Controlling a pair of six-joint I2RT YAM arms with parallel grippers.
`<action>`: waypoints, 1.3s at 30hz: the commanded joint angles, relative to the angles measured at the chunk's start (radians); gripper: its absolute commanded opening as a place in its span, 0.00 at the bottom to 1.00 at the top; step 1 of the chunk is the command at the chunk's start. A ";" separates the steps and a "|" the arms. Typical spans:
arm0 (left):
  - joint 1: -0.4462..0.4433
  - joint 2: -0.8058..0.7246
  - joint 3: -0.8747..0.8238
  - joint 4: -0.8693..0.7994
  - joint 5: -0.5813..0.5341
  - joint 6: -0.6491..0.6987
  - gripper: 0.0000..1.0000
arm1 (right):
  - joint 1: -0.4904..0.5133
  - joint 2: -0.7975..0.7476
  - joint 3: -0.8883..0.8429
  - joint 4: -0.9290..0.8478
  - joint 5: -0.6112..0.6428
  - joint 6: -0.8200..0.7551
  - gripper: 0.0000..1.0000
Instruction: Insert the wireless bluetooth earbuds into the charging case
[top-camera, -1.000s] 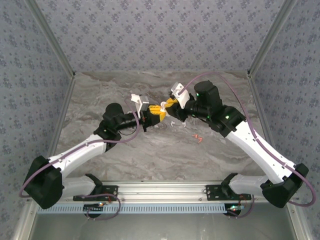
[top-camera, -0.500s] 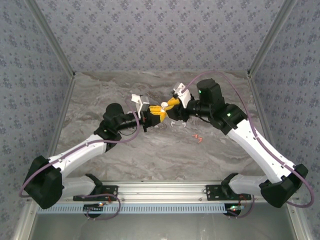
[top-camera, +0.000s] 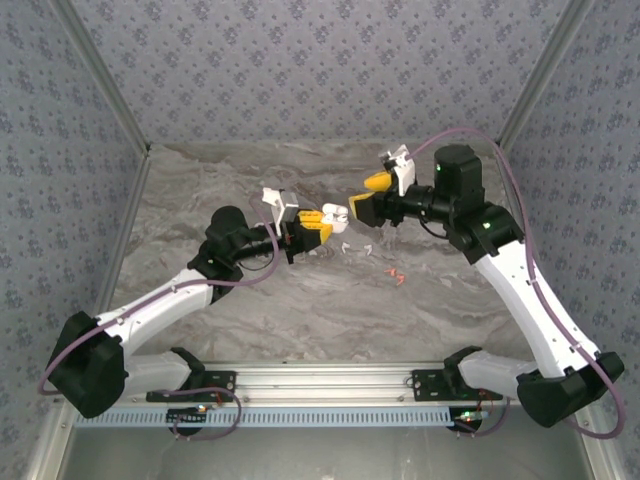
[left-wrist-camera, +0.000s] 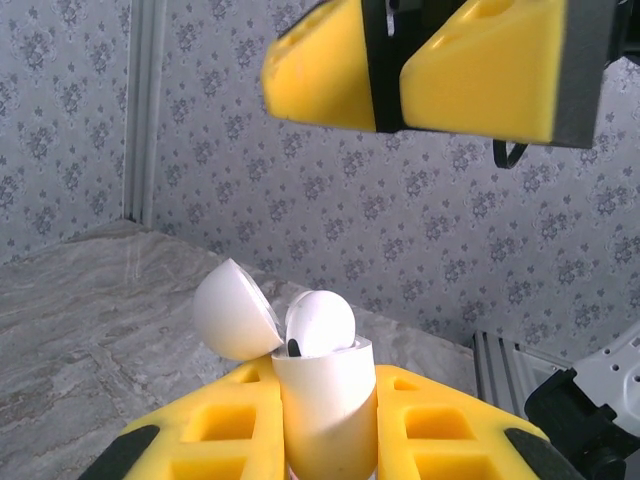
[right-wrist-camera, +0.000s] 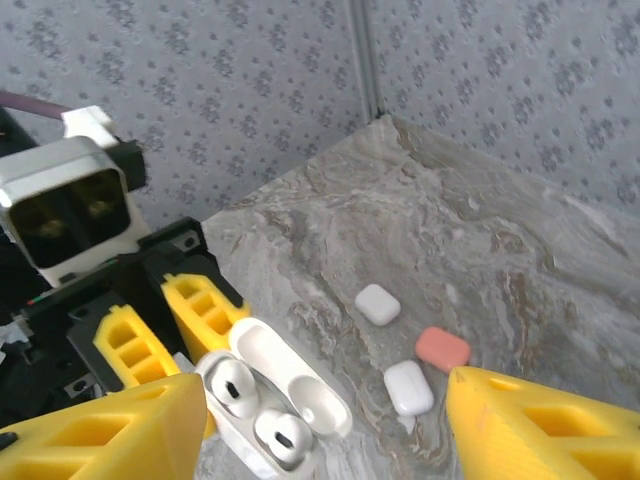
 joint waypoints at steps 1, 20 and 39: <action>-0.008 -0.028 0.042 0.059 0.024 -0.013 0.00 | -0.012 -0.001 -0.044 -0.037 0.001 0.074 0.66; -0.020 -0.026 0.059 0.038 0.027 -0.002 0.00 | 0.004 0.121 -0.080 0.148 -0.282 0.272 1.00; -0.020 0.000 0.053 -0.004 -0.055 0.019 0.00 | 0.029 0.045 -0.071 0.059 -0.331 0.196 0.86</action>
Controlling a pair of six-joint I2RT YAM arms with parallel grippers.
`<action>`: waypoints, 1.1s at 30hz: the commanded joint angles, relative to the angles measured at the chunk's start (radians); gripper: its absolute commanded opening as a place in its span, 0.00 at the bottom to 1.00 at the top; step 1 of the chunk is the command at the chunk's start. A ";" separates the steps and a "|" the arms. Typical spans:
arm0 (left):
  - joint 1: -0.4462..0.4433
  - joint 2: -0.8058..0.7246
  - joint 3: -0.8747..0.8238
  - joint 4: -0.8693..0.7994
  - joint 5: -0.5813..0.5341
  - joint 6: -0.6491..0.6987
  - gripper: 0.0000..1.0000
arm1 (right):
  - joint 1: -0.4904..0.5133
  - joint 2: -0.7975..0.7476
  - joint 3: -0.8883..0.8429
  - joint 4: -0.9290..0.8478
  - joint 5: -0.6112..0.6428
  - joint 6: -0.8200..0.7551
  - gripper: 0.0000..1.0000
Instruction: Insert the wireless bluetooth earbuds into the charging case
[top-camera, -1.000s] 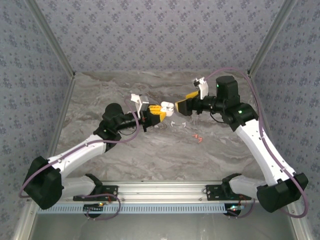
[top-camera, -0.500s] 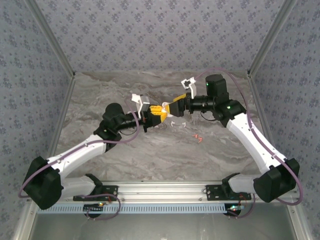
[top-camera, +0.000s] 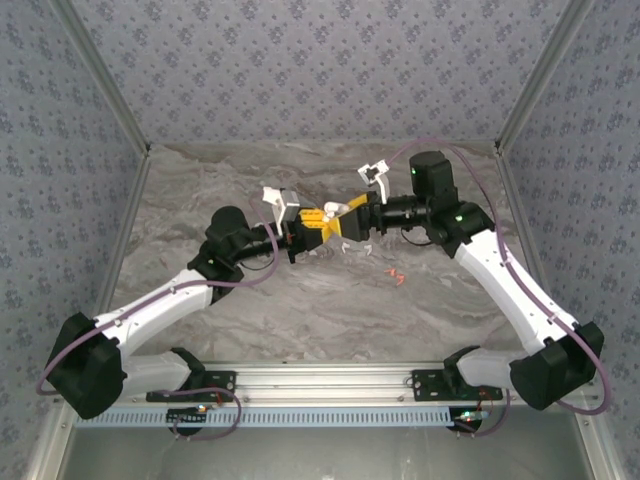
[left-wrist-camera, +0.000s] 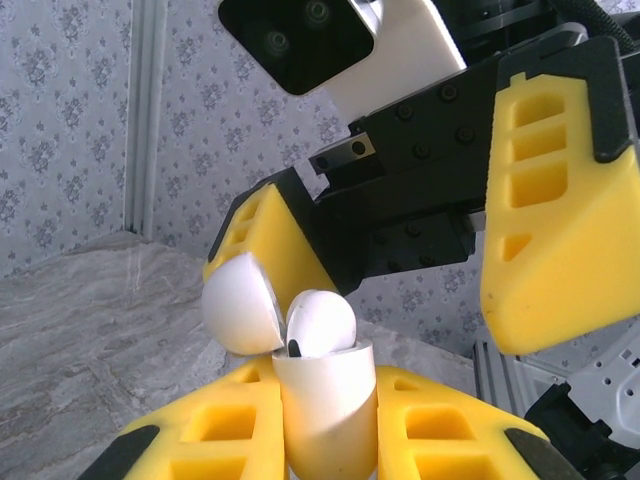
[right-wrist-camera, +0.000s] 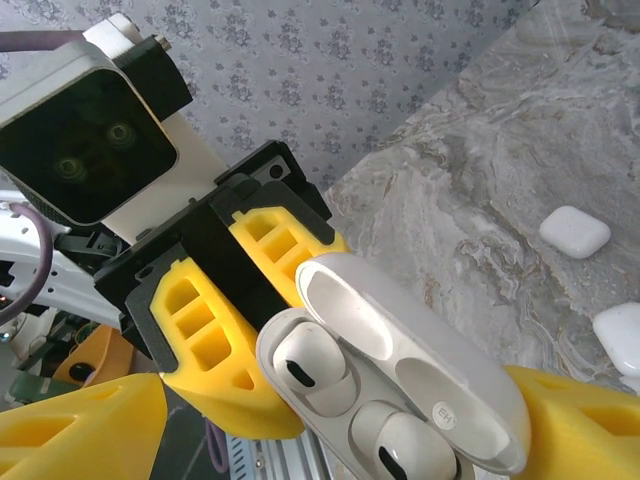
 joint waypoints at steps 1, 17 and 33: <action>-0.002 0.007 0.039 0.001 -0.026 0.018 0.00 | 0.000 -0.047 0.018 -0.031 -0.013 -0.034 0.86; 0.025 -0.009 0.041 -0.110 -0.074 -0.002 0.00 | -0.063 -0.093 0.010 -0.136 0.402 -0.049 0.91; 0.399 -0.049 -0.195 -0.462 -0.143 -0.229 0.00 | -0.226 -0.114 -0.180 -0.149 0.635 0.074 0.95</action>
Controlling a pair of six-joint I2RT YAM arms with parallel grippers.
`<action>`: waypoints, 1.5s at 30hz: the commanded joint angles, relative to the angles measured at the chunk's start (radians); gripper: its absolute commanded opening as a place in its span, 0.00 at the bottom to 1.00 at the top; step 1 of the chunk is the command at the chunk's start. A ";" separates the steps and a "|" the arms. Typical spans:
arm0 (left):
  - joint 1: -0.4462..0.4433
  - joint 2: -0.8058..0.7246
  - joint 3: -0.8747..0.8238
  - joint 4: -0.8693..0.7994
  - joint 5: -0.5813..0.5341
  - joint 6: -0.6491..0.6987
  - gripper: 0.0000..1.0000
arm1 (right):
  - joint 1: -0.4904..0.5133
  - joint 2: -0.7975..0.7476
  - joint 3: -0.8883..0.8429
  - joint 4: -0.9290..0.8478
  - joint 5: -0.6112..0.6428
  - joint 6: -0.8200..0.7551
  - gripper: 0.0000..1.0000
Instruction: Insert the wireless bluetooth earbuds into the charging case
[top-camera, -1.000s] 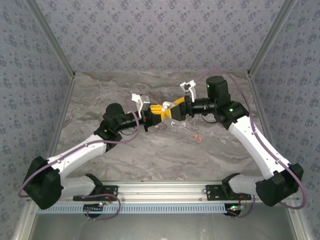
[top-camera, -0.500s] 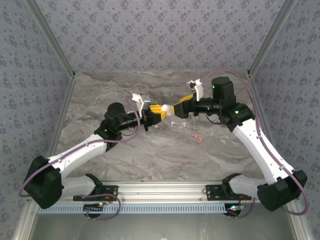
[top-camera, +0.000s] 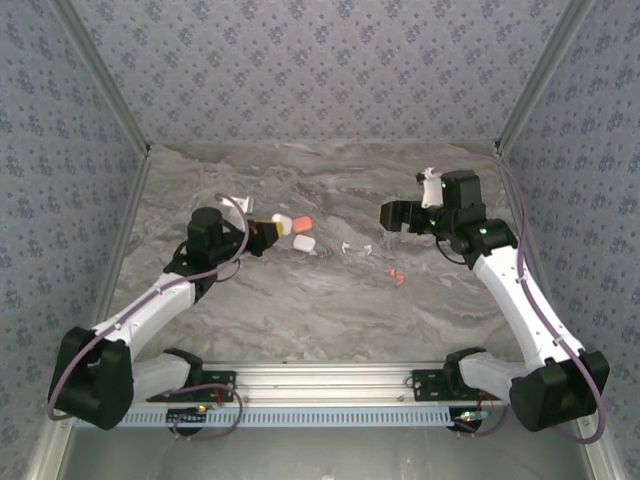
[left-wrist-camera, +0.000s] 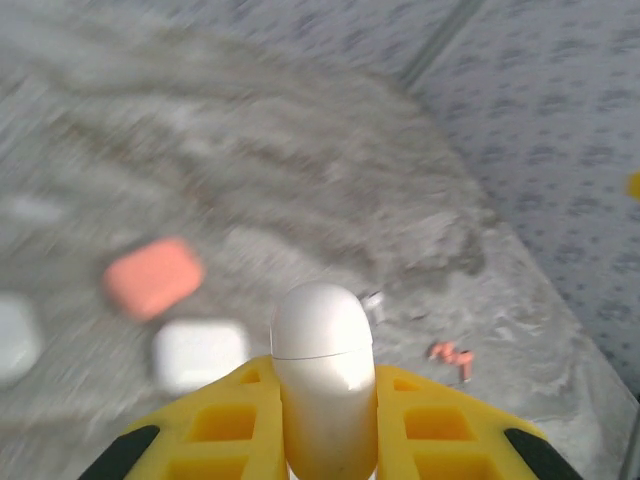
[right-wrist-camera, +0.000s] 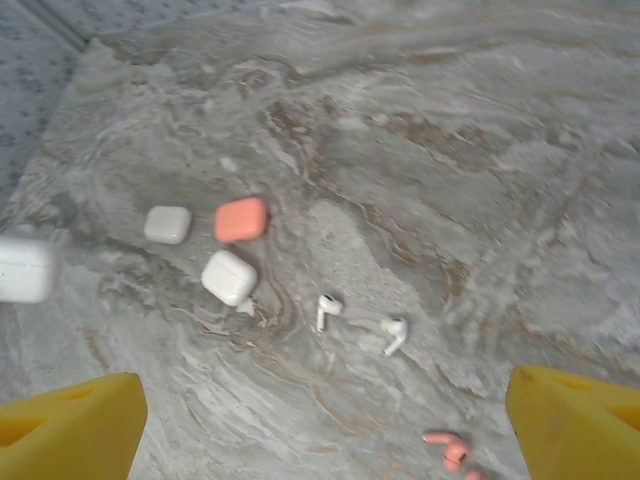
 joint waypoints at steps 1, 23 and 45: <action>0.080 0.009 -0.048 -0.084 0.011 -0.080 0.00 | -0.014 0.002 -0.014 -0.001 0.010 0.036 0.95; 0.170 0.392 -0.030 0.073 0.096 -0.158 0.14 | -0.016 0.021 -0.031 -0.018 -0.019 0.037 0.96; 0.191 0.150 -0.092 0.006 -0.085 -0.083 0.71 | 0.193 0.295 0.157 -0.206 0.182 -0.148 1.00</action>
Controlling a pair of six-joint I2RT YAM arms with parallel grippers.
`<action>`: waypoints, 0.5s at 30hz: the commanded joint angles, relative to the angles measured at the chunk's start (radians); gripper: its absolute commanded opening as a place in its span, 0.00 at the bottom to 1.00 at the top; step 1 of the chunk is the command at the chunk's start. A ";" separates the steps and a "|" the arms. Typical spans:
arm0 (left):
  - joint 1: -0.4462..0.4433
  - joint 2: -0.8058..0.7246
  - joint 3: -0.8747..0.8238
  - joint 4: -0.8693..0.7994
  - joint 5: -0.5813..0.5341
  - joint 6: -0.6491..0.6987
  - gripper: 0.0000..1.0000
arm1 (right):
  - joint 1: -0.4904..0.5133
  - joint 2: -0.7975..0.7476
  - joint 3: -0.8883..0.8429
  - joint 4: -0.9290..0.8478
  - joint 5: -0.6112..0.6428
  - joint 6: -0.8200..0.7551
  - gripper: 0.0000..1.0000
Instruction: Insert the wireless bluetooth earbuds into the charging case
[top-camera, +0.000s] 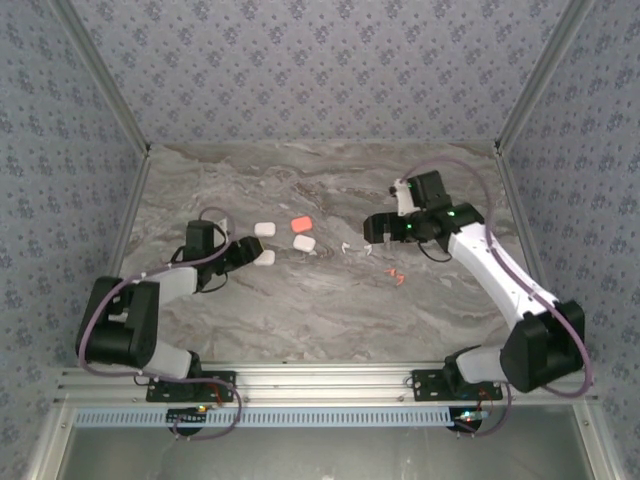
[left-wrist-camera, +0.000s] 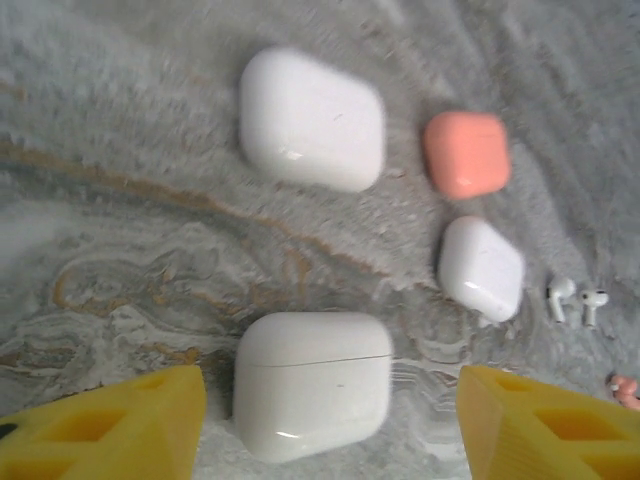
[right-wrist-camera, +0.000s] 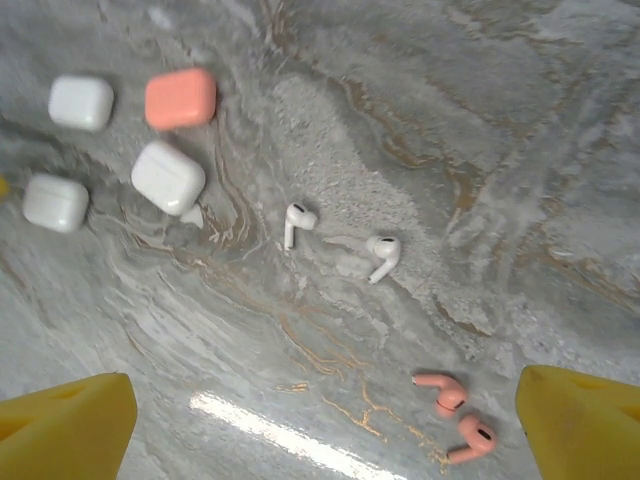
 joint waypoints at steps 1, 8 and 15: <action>0.005 -0.171 -0.023 -0.021 -0.079 0.037 0.74 | 0.079 0.092 0.093 -0.078 0.093 -0.100 1.00; 0.017 -0.480 -0.060 -0.126 -0.230 0.059 0.90 | 0.229 0.345 0.269 -0.091 0.111 -0.271 1.00; 0.041 -0.606 -0.068 -0.204 -0.256 0.055 0.94 | 0.323 0.605 0.466 -0.109 0.103 -0.393 0.93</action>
